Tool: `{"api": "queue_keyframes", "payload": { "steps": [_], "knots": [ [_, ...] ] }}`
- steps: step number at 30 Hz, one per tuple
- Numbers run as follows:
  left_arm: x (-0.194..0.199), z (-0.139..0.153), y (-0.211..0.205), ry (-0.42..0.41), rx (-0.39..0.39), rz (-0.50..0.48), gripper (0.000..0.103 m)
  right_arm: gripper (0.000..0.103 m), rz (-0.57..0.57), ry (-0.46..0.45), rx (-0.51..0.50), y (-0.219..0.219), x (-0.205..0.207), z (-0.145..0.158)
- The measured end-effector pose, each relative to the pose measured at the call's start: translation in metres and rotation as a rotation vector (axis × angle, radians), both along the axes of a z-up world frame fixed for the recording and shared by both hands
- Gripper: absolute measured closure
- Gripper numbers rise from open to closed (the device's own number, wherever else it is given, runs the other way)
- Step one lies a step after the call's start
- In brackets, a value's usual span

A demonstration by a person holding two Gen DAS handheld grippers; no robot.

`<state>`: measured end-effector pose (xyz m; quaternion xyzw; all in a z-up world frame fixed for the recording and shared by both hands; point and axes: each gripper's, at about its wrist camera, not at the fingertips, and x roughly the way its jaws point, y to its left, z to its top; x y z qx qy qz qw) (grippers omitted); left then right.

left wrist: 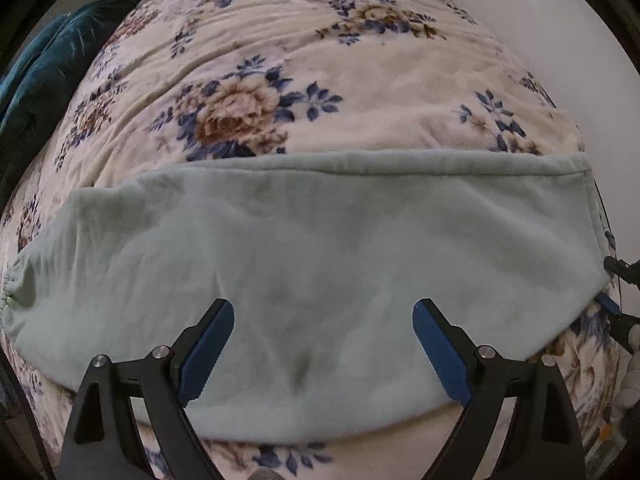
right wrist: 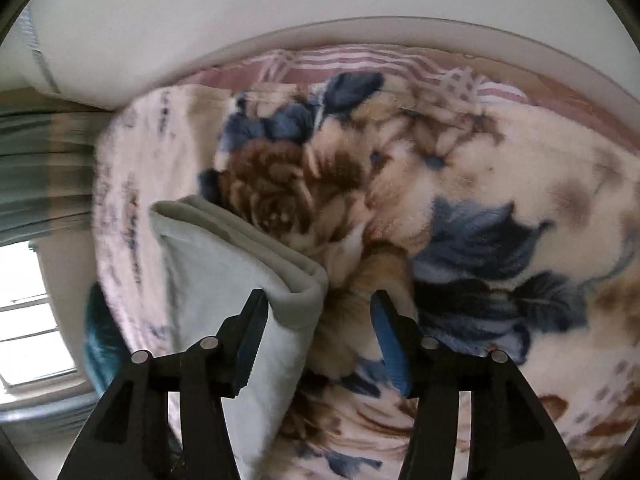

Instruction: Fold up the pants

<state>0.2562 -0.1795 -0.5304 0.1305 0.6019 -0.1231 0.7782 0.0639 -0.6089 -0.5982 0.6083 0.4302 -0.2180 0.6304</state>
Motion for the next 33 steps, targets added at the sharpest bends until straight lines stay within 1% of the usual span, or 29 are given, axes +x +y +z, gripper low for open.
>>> {"api": "queue_keyframes", "payload": {
  "steps": [1, 2, 4, 5, 6, 7, 10, 11, 12, 13, 15, 16, 17, 18, 20, 21, 22, 23, 24, 26, 27, 29, 30, 32, 33],
  "knots": [
    [0.002, -0.004, 0.0, -0.005, 0.012, -0.004, 0.011, 0.045, 0.005, -0.026, 0.014, 0.002, 0.003, -0.005],
    [0.004, -0.01, 0.001, 0.001, 0.031, -0.004, 0.011, 0.045, 0.009, -0.061, 0.05, 0.004, 0.003, -0.015],
    [0.011, -0.021, 0.005, 0.034, 0.037, 0.018, 0.011, 0.043, 0.005, -0.107, 0.114, 0.008, 0.009, -0.037],
    [0.013, -0.025, 0.007, 0.047, 0.029, 0.032, 0.011, 0.043, 0.016, -0.14, 0.129, 0.012, 0.015, -0.045],
    [0.015, -0.027, 0.01, 0.057, 0.024, 0.044, 0.011, 0.043, 0.027, -0.154, 0.127, 0.014, 0.023, -0.049],
    [0.017, -0.029, 0.012, 0.067, 0.021, 0.053, 0.011, 0.043, 0.029, -0.187, 0.127, 0.018, 0.03, -0.051],
    [0.02, -0.032, 0.017, 0.077, 0.017, 0.068, 0.011, 0.043, 0.026, -0.359, 0.208, 0.025, 0.052, -0.057],
    [0.02, -0.033, 0.018, 0.08, 0.018, 0.071, 0.011, 0.043, 0.033, -0.383, 0.221, 0.028, 0.061, -0.06],
    [0.021, -0.033, 0.02, 0.082, 0.016, 0.079, 0.011, 0.043, 0.072, -0.339, 0.217, 0.032, 0.076, -0.068],
    [0.022, -0.033, 0.022, 0.084, 0.015, 0.084, 0.011, 0.051, 0.091, -0.312, 0.21, 0.035, 0.087, -0.076],
    [0.024, -0.028, 0.029, 0.093, -0.006, 0.103, 0.011, 0.066, 0.064, -0.27, 0.193, 0.035, 0.096, -0.079],
    [0.024, -0.023, 0.034, 0.092, -0.023, 0.116, 0.011, 0.077, 0.067, -0.267, 0.17, 0.039, 0.103, -0.073],
    [0.026, -0.017, 0.041, 0.086, -0.04, 0.133, 0.011, 0.078, 0.092, -0.254, 0.122, 0.042, 0.109, -0.06],
    [0.026, -0.007, 0.052, 0.074, -0.06, 0.158, 0.011, 0.081, 0.132, -0.242, 0.051, 0.049, 0.115, -0.04],
    [0.027, 0.008, 0.073, 0.053, -0.085, 0.202, 0.011, 0.081, 0.198, -0.248, -0.063, 0.066, 0.125, 0.001],
    [0.028, 0.019, 0.092, 0.033, -0.099, 0.24, 0.011, 0.081, 0.242, -0.258, -0.134, 0.081, 0.134, 0.028],
    [0.027, 0.026, 0.107, 0.02, -0.103, 0.268, 0.011, 0.081, 0.273, -0.259, -0.182, 0.091, 0.139, 0.047],
    [0.026, 0.034, 0.129, -0.001, -0.106, 0.31, 0.011, 0.081, 0.324, -0.258, -0.248, 0.109, 0.149, 0.069],
    [0.026, 0.041, 0.147, -0.018, -0.106, 0.345, 0.011, 0.081, 0.362, -0.257, -0.3, 0.124, 0.157, 0.086],
    [0.025, 0.055, 0.196, -0.052, -0.09, 0.442, 0.011, 0.081, 0.471, -0.242, -0.419, 0.172, 0.182, 0.121],
    [0.022, 0.06, 0.22, -0.063, -0.084, 0.494, 0.011, 0.081, 0.51, -0.237, -0.454, 0.191, 0.193, 0.131],
    [0.016, 0.069, 0.268, -0.078, -0.076, 0.594, 0.011, 0.081, 0.622, -0.216, -0.566, 0.249, 0.221, 0.148],
    [0.012, 0.071, 0.284, -0.081, -0.07, 0.632, 0.011, 0.081, 0.674, -0.204, -0.618, 0.279, 0.234, 0.15],
    [0.001, 0.078, 0.33, -0.09, -0.059, 0.724, 0.011, 0.081, 0.743, -0.191, -0.646, 0.327, 0.233, 0.147],
    [-0.005, 0.08, 0.355, -0.091, -0.048, 0.772, 0.011, 0.081, 0.792, -0.174, -0.658, 0.359, 0.243, 0.139]
  ]
}}
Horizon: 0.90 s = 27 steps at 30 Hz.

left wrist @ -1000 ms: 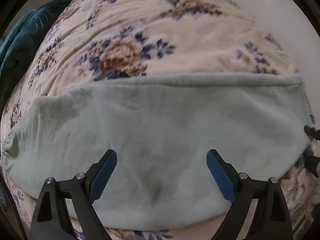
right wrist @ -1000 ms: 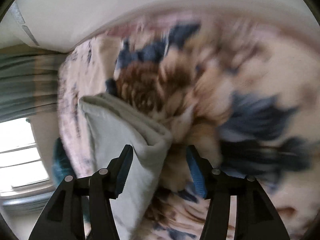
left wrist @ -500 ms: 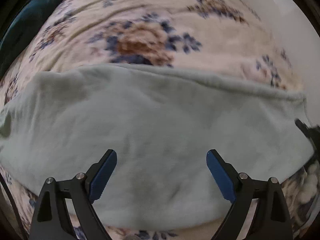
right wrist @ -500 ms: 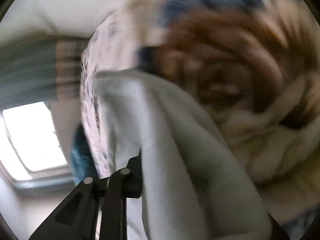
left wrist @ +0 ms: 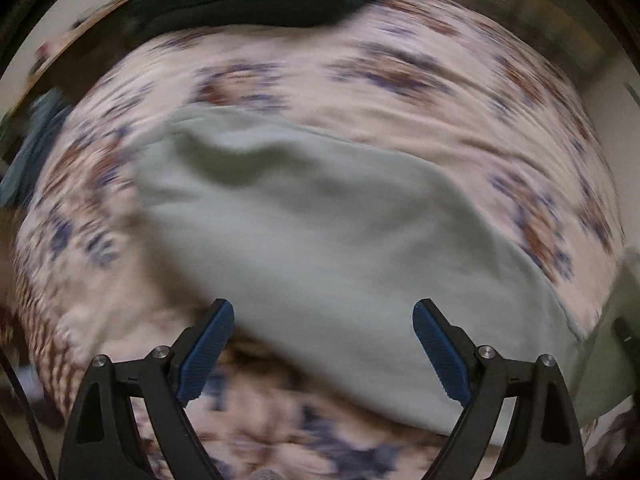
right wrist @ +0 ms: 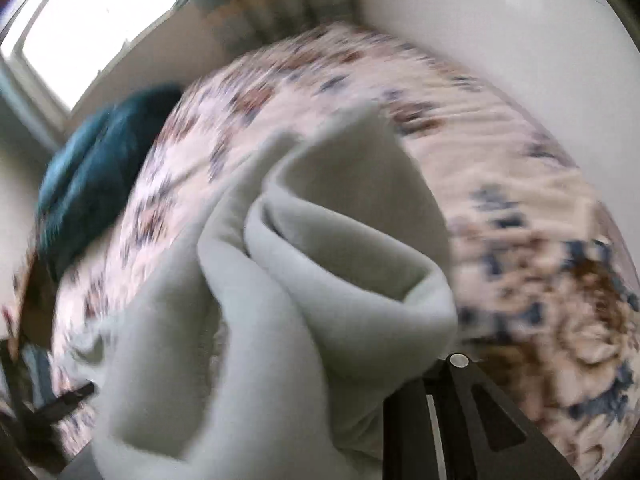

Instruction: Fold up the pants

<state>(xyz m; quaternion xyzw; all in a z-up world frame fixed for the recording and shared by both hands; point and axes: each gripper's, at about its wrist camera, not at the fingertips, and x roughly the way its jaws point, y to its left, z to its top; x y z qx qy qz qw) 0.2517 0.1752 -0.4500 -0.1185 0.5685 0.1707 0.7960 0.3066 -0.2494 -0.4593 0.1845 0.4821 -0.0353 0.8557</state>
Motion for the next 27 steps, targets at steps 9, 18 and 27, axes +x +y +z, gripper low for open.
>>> {"api": "queue_keyframes", "payload": {
  "steps": [9, 18, 27],
  "knots": [
    [-0.015, 0.011, 0.098, -0.006, 0.01, 0.048, 0.011, 0.081, 0.354, 0.184, -0.23, 0.278, 0.019, -0.088],
    [0.021, 0.014, 0.09, -0.034, -0.177, -0.068, 0.011, 0.022, 0.454, 0.299, -0.036, 0.282, -0.011, -0.078],
    [0.068, -0.03, -0.011, 0.1, -0.454, -0.298, 0.011, 0.021, 0.08, 0.288, 0.215, 0.125, -0.062, -0.012]
  ]
}}
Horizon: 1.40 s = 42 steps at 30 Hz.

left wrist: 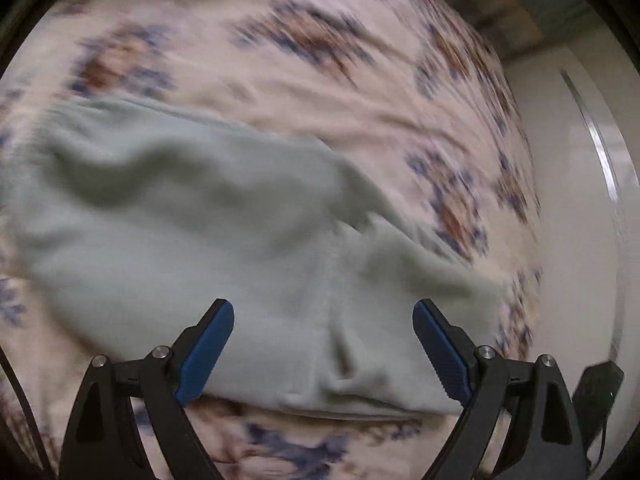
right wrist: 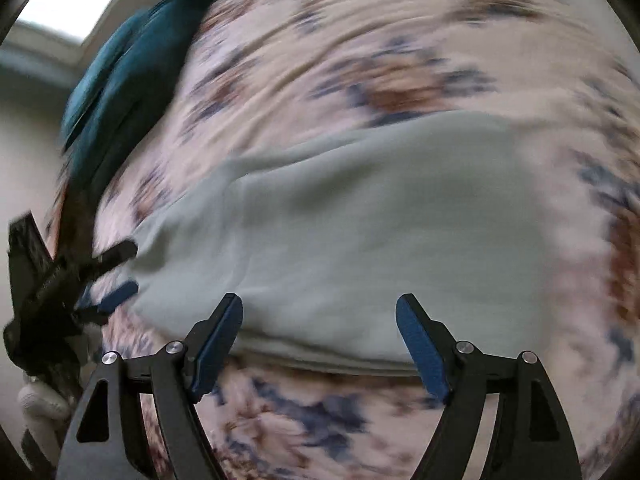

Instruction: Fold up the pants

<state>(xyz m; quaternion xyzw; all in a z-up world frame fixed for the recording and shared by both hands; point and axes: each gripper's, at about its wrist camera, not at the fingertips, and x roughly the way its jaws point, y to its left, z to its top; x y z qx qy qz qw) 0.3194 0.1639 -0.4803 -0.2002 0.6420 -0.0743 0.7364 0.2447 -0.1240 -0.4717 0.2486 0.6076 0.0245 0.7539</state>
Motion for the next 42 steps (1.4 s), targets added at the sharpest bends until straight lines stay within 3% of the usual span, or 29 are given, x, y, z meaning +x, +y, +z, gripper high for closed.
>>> {"api": "queue_keyframes", "payload": {
  "steps": [4, 5, 8, 9, 10, 15, 19, 24, 27, 29, 31, 34, 37, 40, 42],
  "knots": [
    [0.004, -0.036, -0.042, 0.097, -0.045, -0.091, 0.012, 0.021, -0.147, 0.052, -0.036, -0.067, -0.013, -0.016],
    [0.003, -0.043, -0.049, 0.119, -0.053, -0.104, 0.018, 0.021, -0.177, 0.059, -0.027, -0.08, -0.016, -0.022],
    [-0.004, -0.048, -0.064, 0.119, -0.007, -0.142, 0.063, 0.021, -0.236, 0.086, -0.012, -0.11, -0.023, -0.037],
    [-0.006, -0.048, -0.071, 0.102, 0.03, -0.176, 0.087, 0.021, -0.245, 0.095, -0.008, -0.117, -0.026, -0.042],
    [-0.008, -0.047, -0.074, 0.095, 0.048, -0.191, 0.092, 0.021, -0.251, 0.101, -0.001, -0.121, -0.028, -0.044],
    [-0.03, -0.032, -0.05, 0.051, 0.108, -0.181, 0.094, 0.021, -0.231, 0.116, 0.036, -0.129, -0.035, -0.054],
    [-0.045, -0.037, -0.026, 0.091, 0.104, -0.14, 0.093, 0.021, -0.233, 0.13, 0.073, -0.134, -0.046, -0.055],
    [-0.048, -0.037, -0.028, 0.086, 0.109, -0.11, 0.093, 0.021, -0.27, 0.193, 0.222, -0.133, -0.065, -0.073],
    [-0.045, -0.039, -0.028, 0.081, 0.109, -0.086, 0.093, 0.022, -0.328, 0.216, 0.363, -0.128, -0.076, -0.092],
    [-0.045, -0.039, -0.027, 0.078, 0.113, -0.078, 0.093, 0.036, -0.41, 0.225, 0.461, -0.128, -0.082, -0.109],
    [-0.05, -0.032, -0.025, 0.062, 0.125, -0.065, 0.093, 0.084, -0.498, 0.216, 0.529, -0.131, -0.087, -0.122],
    [-0.061, -0.017, -0.021, 0.041, 0.153, -0.06, 0.093, 0.087, -0.6, 0.206, 0.562, -0.133, -0.1, -0.119],
    [-0.066, -0.034, -0.013, 0.1, 0.187, -0.069, 0.092, 0.087, -0.498, 0.154, 0.471, -0.122, -0.099, -0.09],
    [-0.062, -0.05, -0.009, 0.158, 0.189, -0.048, 0.086, 0.084, -0.395, 0.273, 0.384, -0.11, -0.094, -0.108],
    [-0.056, -0.041, -0.011, 0.136, 0.17, -0.042, 0.077, 0.076, -0.389, 0.339, 0.397, -0.111, -0.09, -0.124]
  ]
}}
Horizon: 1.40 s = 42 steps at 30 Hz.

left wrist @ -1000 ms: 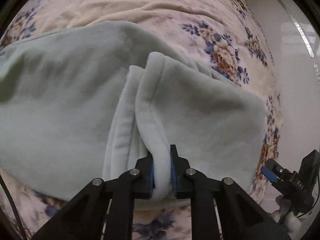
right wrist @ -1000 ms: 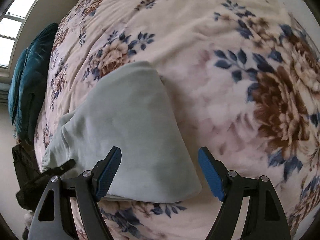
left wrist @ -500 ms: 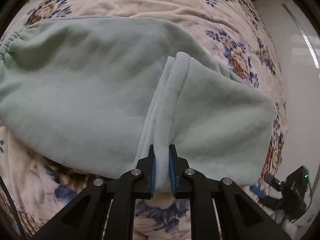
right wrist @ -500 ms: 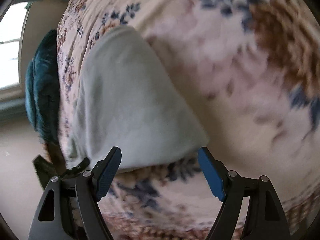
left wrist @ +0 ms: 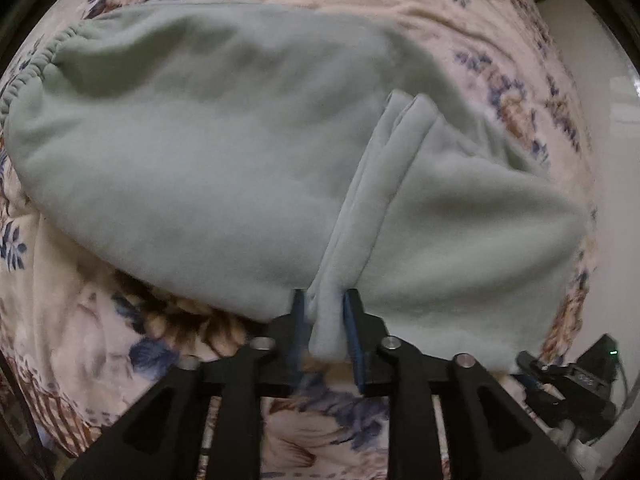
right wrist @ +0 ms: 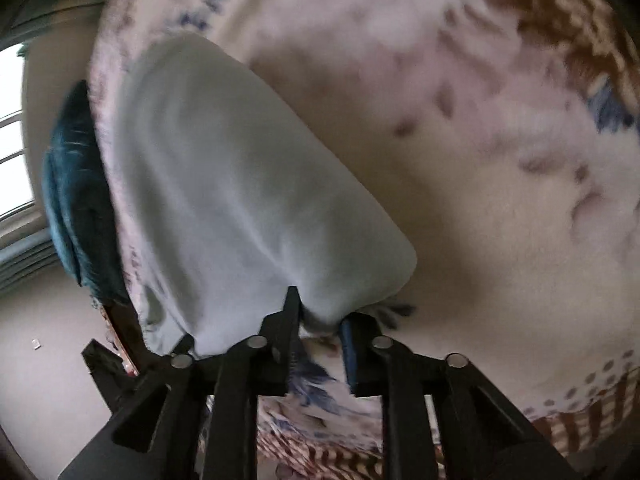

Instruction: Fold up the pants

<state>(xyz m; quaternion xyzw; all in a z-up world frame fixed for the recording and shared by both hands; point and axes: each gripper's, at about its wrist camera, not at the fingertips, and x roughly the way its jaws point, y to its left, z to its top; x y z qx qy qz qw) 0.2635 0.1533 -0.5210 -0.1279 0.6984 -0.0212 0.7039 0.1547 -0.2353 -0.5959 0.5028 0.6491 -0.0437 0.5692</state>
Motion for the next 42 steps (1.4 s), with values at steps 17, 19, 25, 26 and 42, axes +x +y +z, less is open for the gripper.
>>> {"api": "queue_keyframes", "payload": {
  "steps": [17, 19, 25, 26, 42],
  "knots": [
    [0.124, -0.026, -0.051, -0.046, -0.069, -0.059, 0.078, 0.032, 0.302, -0.169, -0.354, 0.006, 0.128, 0.072],
    [0.123, -0.017, -0.054, -0.111, -0.041, -0.093, 0.086, 0.032, 0.327, -0.168, -0.369, 0.011, 0.141, 0.066],
    [0.128, -0.028, -0.033, -0.128, -0.013, -0.018, 0.086, 0.032, 0.365, -0.143, -0.418, 0.016, 0.147, 0.039],
    [0.13, -0.034, -0.03, -0.107, -0.036, 0.014, 0.083, 0.032, 0.363, -0.13, -0.41, 0.014, 0.147, 0.034],
    [0.029, 0.026, 0.079, -0.201, 0.174, 0.096, 0.003, 0.005, 0.52, -0.245, -0.632, 0.092, 0.129, 0.076]
  ]
}}
